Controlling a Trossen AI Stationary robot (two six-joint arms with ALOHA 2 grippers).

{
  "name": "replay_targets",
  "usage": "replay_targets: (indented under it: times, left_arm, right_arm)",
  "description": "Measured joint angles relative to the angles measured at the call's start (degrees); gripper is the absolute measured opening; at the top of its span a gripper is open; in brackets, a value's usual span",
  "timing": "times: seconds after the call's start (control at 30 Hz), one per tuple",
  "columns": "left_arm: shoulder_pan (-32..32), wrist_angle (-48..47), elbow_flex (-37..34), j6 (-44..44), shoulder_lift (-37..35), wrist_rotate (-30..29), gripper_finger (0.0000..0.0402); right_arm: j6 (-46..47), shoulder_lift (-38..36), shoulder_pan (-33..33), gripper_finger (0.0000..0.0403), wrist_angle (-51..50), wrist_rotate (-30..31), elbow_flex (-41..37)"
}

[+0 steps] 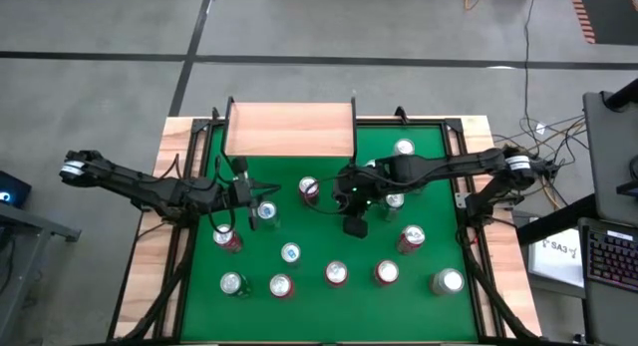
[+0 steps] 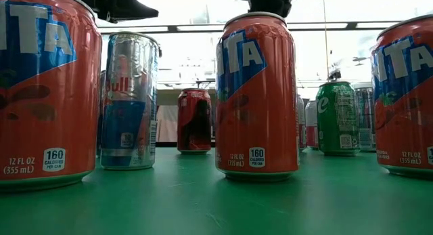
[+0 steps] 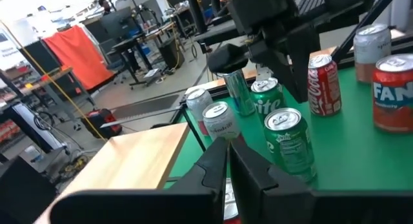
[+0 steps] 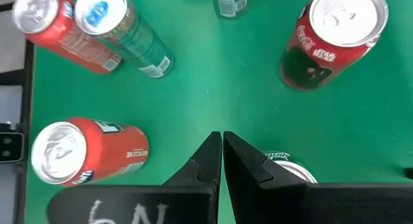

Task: Place canned beverage on shelf
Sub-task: Put the green can on the shelf

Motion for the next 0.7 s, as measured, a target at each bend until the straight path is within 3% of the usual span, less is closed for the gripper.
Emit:
replay_targets:
  times: [0.17,0.37,0.7]
  left_arm:
    - [0.0,0.0,0.0,2.0,0.0,0.0,0.0003]
    - [0.0,0.3,0.0,5.8,0.0,0.0,0.0003]
    - [0.0,2.4,0.0,12.2,0.0,0.0,0.0003]
  right_arm:
    - [-0.8,1.7,0.0,0.0009,1.3,0.0,0.3]
    - [9.8,3.8,0.0,0.0009,7.9,-0.4,0.2]
    - [11.1,4.8,-0.1,0.0009,17.4,-0.4,0.3]
